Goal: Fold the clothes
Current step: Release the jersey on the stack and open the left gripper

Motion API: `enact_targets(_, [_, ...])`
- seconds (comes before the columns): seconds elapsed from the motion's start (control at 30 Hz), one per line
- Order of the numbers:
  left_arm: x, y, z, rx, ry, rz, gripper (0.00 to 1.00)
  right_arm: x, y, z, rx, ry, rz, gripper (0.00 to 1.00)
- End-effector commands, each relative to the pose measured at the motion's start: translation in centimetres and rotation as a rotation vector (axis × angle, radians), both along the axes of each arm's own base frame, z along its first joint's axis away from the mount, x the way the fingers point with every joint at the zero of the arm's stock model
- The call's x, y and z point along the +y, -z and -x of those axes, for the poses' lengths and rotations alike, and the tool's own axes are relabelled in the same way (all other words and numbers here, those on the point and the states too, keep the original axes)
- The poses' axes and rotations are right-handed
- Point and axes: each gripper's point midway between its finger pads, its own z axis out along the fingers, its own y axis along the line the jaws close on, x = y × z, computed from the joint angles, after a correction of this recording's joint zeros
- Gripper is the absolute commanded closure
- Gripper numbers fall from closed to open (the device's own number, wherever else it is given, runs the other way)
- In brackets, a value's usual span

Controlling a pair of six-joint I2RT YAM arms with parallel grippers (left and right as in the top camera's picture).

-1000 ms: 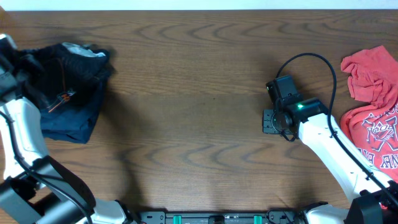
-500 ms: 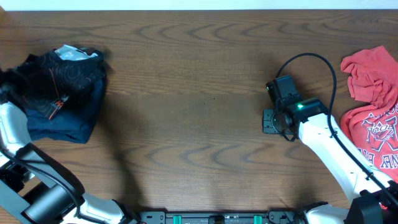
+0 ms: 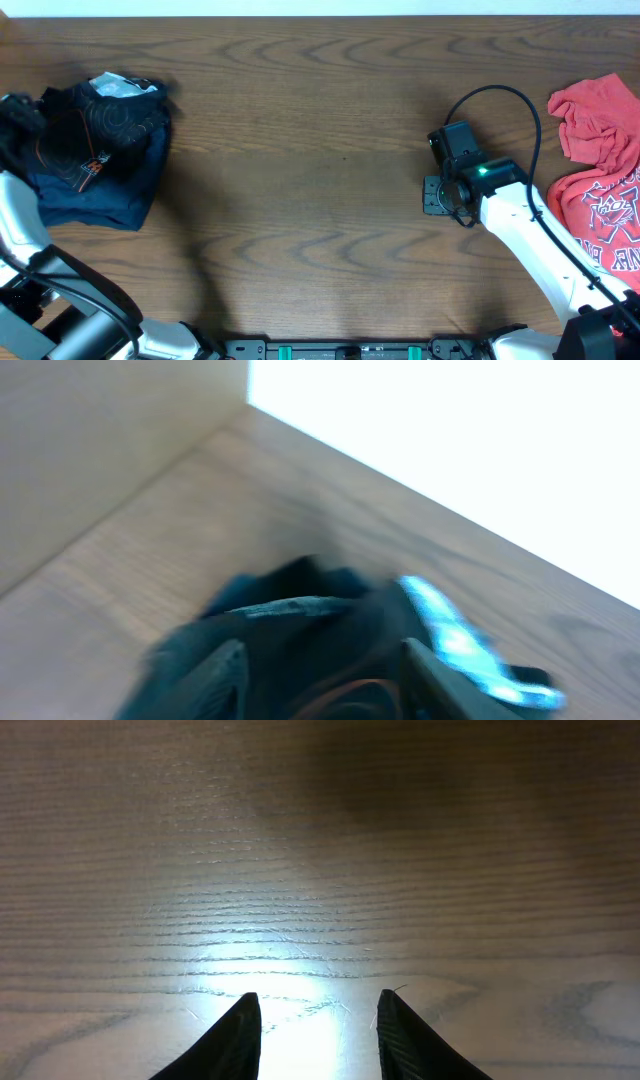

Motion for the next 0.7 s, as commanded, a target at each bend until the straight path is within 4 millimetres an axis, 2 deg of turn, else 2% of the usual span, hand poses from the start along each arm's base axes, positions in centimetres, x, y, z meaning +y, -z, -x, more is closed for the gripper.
enact_targets(0.0, [-1.8,0.4,-1.4,-0.014,0.086,0.041,0.52,-0.6,-0.6,-0.2,-0.019,0.012,0.015,0.63])
enact_targets(0.23, [2.7,6.9,-0.3,0.128,-0.086,0.043,0.51,-0.7,-0.6,0.1,-0.006,0.009,0.023,0.64])
enact_targets(0.5, [5.0,14.9,1.7,0.246,-0.141,0.156,0.51,-0.7,-0.6,0.1,-0.006,0.009,0.024,0.64])
enact_targets(0.57, [5.4,15.3,2.2,0.249,-0.150,0.164,0.45,-0.8,-0.5,0.3,0.000,0.009,0.025,0.63])
enact_targets(0.67, [5.9,14.0,2.1,0.206,-0.140,0.153,0.44,-0.9,-0.5,0.5,0.009,0.009,0.029,0.64])
